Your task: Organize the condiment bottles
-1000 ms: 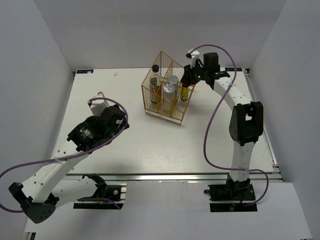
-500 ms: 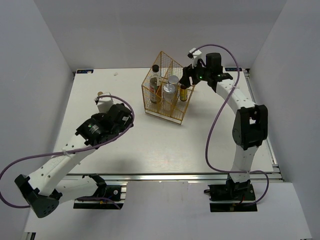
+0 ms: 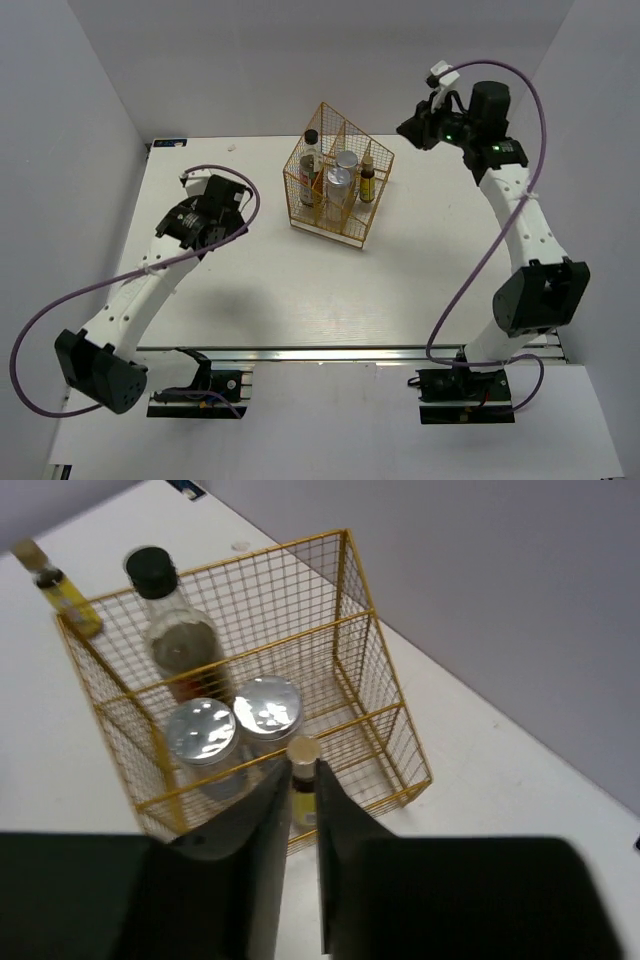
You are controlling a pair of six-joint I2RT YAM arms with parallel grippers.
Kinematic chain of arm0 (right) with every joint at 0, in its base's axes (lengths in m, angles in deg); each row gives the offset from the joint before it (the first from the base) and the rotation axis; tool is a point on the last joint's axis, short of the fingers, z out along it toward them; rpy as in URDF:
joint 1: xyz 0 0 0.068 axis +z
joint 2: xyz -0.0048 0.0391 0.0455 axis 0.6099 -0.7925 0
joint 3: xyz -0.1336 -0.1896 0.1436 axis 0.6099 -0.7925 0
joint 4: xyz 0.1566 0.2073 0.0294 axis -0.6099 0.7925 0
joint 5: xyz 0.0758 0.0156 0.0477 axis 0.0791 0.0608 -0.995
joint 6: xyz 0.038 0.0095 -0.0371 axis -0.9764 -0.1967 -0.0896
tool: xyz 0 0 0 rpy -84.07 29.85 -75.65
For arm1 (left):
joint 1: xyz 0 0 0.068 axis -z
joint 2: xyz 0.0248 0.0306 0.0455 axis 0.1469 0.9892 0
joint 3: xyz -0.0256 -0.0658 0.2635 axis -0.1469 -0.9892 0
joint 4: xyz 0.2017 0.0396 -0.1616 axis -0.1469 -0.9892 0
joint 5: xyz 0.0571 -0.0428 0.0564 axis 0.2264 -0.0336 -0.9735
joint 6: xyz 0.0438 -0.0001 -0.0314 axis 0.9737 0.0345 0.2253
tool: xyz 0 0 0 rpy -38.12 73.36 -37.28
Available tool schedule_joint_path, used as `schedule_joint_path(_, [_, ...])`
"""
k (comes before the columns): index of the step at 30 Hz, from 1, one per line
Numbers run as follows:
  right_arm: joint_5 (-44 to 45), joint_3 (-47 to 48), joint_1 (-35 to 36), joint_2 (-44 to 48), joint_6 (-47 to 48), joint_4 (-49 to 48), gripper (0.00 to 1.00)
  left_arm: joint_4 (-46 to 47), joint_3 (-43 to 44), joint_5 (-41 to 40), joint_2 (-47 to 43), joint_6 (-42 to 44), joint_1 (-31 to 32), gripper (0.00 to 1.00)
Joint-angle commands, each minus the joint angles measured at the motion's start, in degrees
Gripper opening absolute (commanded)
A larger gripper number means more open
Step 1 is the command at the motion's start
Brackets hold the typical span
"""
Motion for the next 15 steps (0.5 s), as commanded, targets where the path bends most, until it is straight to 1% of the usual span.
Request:
schedule_joint_path(1, [-6.2, 0.3, -1.1, 5.3, 0.4, 6.0, 0.16, 1.2, 1.6, 5.0, 3.5, 4.8, -5.6, 0.66])
schedule_joint_path(2, [-6.9, -1.3, -1.1, 6.5, 1.1, 6.6, 0.12, 1.9, 1.5, 6.1, 4.2, 5.6, -6.7, 0.63])
schedule_joint_path(3, [-8.8, -2.6, -1.1, 9.0, 1.7, 6.8, 0.1, 2.7, 1.4, 6.5, 4.8, 7.0, -9.0, 0.63])
schedule_joint_path(5, [-10.5, -6.6, -1.1, 11.4, 3.1, 6.7, 0.27, 4.8, 1.7, 7.6, 7.4, 8.7, -11.3, 0.65])
schedule_joint_path(6, [-11.8, -7.9, -1.1, 13.7, 3.3, 6.5, 0.4, 5.5, 1.9, 7.8, 8.4, 10.5, -13.2, 0.74])
schedule_joint_path(7, [-12.3, -9.2, -1.1, 14.7, 3.3, 6.1, 0.59, 7.3, 2.5, 7.9, 9.4, 11.6, -13.7, 0.79])
schedule_joint_path(8, [-12.9, -10.4, -1.1, 15.6, 3.2, 5.2, 0.63, 8.2, 2.9, 7.9, 11.6, 13.7, -14.3, 0.82])
schedule_joint_path(9, [-13.8, -12.7, -1.1, 17.1, 3.1, 4.6, 0.66, 9.3, 3.3, 8.1, 12.7, 14.8, -15.1, 0.87])
schedule_joint_path(10, [-14.3, -13.8, -1.1, 17.8, 2.8, 4.1, 0.69, 11.6, 3.9, 8.4, 13.6, 15.7, -15.4, 0.87])
schedule_joint_path(15, [-17.0, -18.5, -1.1, 20.2, 1.2, 2.6, 0.7, 15.0, 8.1, 9.3, 21.0, 19.3, -18.2, 0.87])
